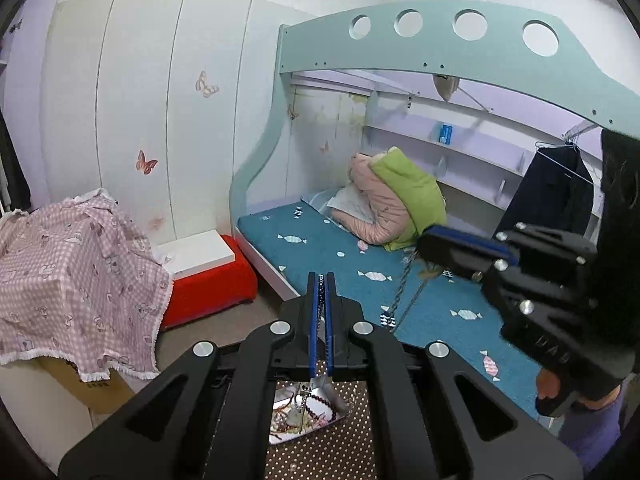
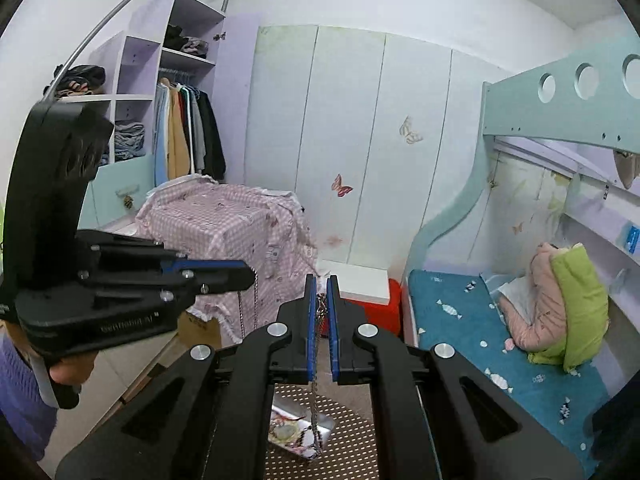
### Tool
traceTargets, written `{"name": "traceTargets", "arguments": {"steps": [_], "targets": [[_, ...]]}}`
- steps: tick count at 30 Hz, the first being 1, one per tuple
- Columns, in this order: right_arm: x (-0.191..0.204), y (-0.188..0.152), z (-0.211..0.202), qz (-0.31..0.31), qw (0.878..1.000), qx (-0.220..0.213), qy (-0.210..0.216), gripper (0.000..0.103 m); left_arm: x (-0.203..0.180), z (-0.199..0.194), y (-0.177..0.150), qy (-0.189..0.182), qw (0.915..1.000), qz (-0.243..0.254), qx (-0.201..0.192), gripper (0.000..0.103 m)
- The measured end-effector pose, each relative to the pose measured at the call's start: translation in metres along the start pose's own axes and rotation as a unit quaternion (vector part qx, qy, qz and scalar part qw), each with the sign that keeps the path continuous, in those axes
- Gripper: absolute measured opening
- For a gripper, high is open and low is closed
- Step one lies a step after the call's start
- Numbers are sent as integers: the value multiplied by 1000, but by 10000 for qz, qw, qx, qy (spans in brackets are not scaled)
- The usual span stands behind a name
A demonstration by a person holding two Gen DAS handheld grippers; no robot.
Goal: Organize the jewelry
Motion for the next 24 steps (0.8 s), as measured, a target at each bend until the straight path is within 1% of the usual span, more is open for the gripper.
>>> {"name": "traceTargets", "arguments": {"steps": [6, 11, 13, 19, 24], "targets": [[-12, 15, 3, 59, 9999, 18, -116, 4, 10, 26, 7, -22, 9997, -124, 196, 3], [-12, 11, 16, 104, 9998, 176, -32, 4, 19, 56, -2, -26, 9986, -230, 475, 3], [-9, 4, 23, 103, 9995, 279, 50, 4, 22, 70, -10, -31, 9977, -261, 628, 3], [0, -32, 61, 185, 9968, 733, 272, 4, 31, 117, -45, 44, 9927, -347, 1158, 3], [7, -74, 102, 317, 9906, 1258, 437, 4, 35, 153, -83, 72, 9870, -415, 1553, 3]]}}
Point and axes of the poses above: each gripper's, at about its wrist camera, not at the fingertips, and z roughly the way its jaws point, x to its left, y to its top, the point moved 2 cm from there along z, roughly the way its jaws point, and after that the axes turned 10 degrees about x, right-handed, at the moved point
